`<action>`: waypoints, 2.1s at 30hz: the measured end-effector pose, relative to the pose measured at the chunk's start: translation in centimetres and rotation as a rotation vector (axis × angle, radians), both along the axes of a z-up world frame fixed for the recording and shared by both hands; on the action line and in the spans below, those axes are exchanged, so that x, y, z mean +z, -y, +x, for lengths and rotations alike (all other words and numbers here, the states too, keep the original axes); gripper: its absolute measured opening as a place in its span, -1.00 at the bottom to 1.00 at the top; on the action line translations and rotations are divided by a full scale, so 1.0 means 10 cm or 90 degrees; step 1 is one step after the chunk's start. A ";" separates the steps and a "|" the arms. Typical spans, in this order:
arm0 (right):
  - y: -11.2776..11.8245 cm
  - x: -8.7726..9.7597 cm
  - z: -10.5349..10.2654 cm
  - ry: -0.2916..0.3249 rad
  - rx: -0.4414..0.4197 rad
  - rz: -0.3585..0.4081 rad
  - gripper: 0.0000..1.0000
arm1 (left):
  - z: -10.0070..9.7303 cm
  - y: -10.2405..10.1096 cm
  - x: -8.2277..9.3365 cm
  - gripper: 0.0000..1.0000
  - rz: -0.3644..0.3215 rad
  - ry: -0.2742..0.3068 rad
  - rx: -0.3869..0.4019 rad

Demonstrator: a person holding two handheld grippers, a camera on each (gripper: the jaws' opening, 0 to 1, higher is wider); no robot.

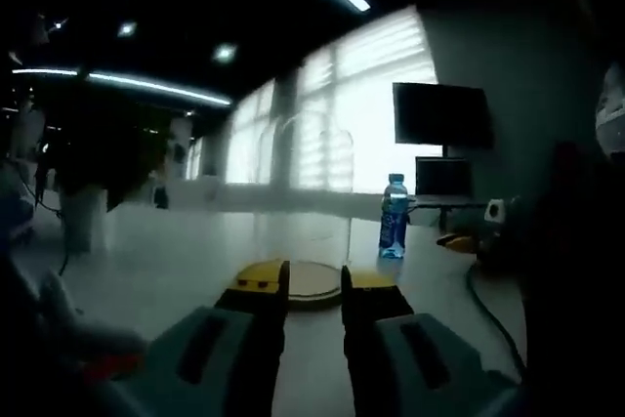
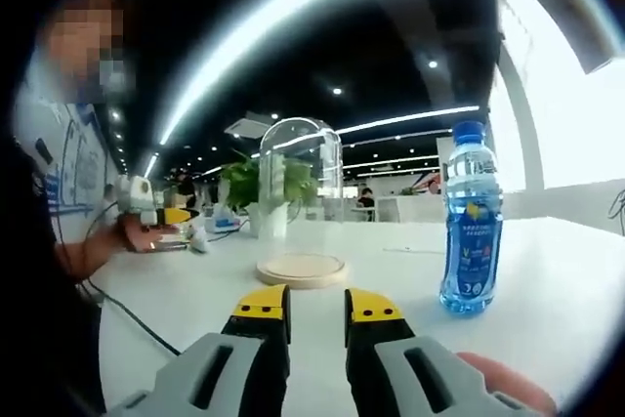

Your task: Open the cover put in the Mizone put the cover back on

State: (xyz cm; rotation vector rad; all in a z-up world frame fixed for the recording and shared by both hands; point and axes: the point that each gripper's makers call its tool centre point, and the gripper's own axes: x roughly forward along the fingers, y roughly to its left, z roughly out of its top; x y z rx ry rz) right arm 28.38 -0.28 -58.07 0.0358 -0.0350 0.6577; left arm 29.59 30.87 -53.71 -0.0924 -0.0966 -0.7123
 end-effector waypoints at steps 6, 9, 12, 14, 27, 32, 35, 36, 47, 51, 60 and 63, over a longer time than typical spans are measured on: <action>0.05 -0.01 0.03 -0.014 -0.015 0.015 -0.69 | 0.12 -0.05 -0.05 -0.74 -0.007 -0.026 -0.032; 0.07 0.00 0.03 -0.018 -0.021 0.019 -0.70 | 0.16 -0.05 -0.07 -0.74 0.018 -0.016 -0.026; 0.08 0.00 0.03 -0.021 -0.025 0.021 -0.70 | 0.17 0.00 -0.06 -0.74 0.002 -0.019 -0.050; 0.09 -0.01 0.04 -0.024 -0.029 0.019 -0.70 | 0.22 -0.01 -0.09 -0.74 -0.010 -0.037 -0.045; 0.09 0.00 0.02 -0.018 -0.027 0.017 -0.71 | 0.28 -0.03 -0.12 -0.74 0.010 -0.033 -0.029; 0.08 0.01 0.01 -0.014 -0.024 0.017 -0.71 | 0.29 -0.10 -0.07 -0.74 0.015 -0.013 -0.003; 0.08 0.01 0.01 -0.014 -0.022 0.016 -0.71 | 0.29 -0.08 -0.07 -0.74 0.015 -0.012 -0.006; 0.08 0.01 0.01 -0.014 -0.023 0.016 -0.71 | 0.29 -0.07 -0.09 -0.74 0.021 -0.012 -0.006; 0.07 0.00 0.02 -0.016 -0.027 0.012 -0.71 | 0.32 -0.07 -0.18 -0.74 0.056 -0.023 -0.005; 0.06 0.00 0.02 -0.015 -0.028 0.011 -0.71 | 0.32 -0.09 -0.20 -0.74 0.035 -0.050 -0.014; 0.05 0.01 0.02 -0.014 -0.028 0.012 -0.71 | 0.30 -0.02 -0.19 -0.74 0.065 -0.023 -0.011; 0.05 0.01 0.02 -0.013 -0.028 0.011 -0.71 | 0.30 -0.02 -0.18 -0.74 0.060 -0.022 -0.011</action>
